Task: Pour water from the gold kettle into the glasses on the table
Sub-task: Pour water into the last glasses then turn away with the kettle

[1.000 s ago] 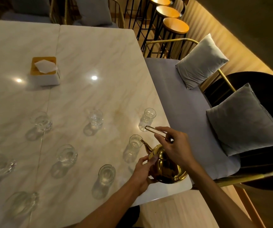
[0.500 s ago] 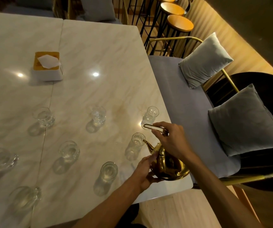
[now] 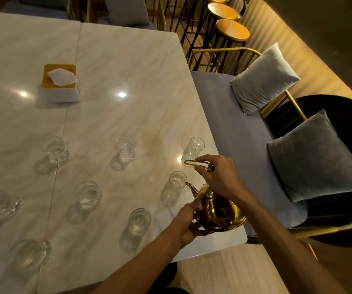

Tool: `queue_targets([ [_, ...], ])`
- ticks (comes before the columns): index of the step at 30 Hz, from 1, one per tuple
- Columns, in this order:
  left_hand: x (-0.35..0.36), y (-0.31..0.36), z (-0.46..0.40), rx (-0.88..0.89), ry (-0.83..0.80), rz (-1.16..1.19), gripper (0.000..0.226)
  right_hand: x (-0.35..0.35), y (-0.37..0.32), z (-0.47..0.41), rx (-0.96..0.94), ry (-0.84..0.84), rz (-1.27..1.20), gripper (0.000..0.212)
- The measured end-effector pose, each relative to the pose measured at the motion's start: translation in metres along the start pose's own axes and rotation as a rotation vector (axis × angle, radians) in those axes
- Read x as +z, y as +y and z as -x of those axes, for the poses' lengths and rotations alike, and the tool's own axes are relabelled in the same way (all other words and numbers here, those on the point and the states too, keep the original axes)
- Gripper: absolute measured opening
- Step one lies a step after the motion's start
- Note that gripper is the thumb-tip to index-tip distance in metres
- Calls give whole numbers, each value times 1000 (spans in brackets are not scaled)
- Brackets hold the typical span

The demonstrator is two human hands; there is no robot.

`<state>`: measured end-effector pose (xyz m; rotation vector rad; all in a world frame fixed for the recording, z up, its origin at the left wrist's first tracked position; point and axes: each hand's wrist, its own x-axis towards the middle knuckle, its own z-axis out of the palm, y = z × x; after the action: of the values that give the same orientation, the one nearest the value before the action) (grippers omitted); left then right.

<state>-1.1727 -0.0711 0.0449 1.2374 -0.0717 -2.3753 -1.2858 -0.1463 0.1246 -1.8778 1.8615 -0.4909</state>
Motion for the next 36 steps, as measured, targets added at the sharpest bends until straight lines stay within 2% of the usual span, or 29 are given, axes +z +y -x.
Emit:
queue_targets([
  [7,3,6,1,-4,-16,13,52,-5,-5,-7,-14,-4,13,33],
  [14,9,10,4,14,-23,26,35,-11,-4,-13,-28,-30,31,31],
  [23,13,8,4,24,-70,79,35,-16,-8,-17,-44,-66,24,33],
  [31,14,5,2,50,-133,94,56,-21,-15,-17,-51,-84,17,29],
  [36,13,4,1,63,-129,101,56,-21,-17,-18,-63,-103,20,30],
])
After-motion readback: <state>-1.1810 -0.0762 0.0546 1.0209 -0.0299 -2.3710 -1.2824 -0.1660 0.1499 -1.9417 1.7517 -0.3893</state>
